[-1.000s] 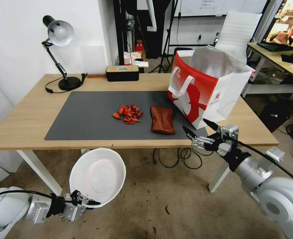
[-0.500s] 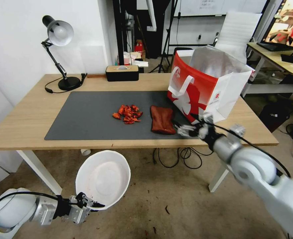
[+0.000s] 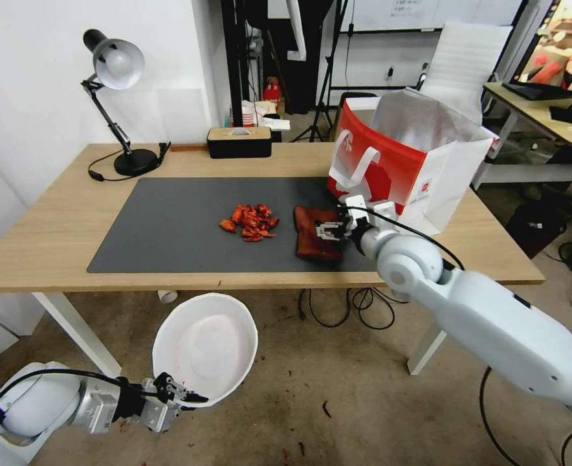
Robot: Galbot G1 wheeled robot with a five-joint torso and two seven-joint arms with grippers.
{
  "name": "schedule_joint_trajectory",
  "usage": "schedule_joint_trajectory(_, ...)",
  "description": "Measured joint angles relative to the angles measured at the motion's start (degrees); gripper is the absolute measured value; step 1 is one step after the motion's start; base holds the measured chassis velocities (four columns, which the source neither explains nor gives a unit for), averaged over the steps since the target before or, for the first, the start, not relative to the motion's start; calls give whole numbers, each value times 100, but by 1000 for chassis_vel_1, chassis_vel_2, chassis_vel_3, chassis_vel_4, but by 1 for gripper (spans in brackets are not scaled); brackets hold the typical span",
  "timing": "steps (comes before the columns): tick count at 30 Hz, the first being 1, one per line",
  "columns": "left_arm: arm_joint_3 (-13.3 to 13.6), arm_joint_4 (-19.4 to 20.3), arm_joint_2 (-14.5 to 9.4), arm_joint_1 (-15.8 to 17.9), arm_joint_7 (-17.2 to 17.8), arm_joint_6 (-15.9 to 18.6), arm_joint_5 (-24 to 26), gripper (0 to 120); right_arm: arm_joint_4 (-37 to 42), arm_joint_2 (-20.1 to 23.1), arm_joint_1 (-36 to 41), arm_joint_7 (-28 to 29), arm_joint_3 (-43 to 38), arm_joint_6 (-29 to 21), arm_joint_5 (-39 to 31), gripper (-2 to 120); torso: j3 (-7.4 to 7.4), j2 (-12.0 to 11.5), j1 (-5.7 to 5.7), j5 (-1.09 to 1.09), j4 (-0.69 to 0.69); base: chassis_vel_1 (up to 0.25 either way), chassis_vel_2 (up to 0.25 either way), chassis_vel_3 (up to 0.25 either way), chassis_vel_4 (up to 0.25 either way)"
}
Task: Sweep shrimp from table into container with towel, then put container into takeout bag.
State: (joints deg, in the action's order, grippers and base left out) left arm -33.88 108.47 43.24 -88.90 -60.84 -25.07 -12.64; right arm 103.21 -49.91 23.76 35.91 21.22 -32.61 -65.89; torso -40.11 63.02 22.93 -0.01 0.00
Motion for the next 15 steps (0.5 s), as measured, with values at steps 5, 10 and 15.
schedule_joint_trajectory(5, -17, -12, -61, -7, 14, 0, 39, 0, -97, -107, -74, 27, 109, -75, -137, 100, 1, 0, 0, 1, -1, 0, 0, 0, 0)
schedule_joint_trajectory(10, -25, -17, -47, -25, 15, 0, 62, 0, -233, -300, -135, 66, 233, -112, -209, 100, 1, 1, -1, 0, 0, 0, 0, 0, 0)
schedule_joint_trajectory(15, -30, -25, -40, -49, 15, -2, 71, 0, -347, -456, -142, 145, 249, -123, -270, 100, 1, 1, -1, 1, 0, 0, 0, 0, 0)
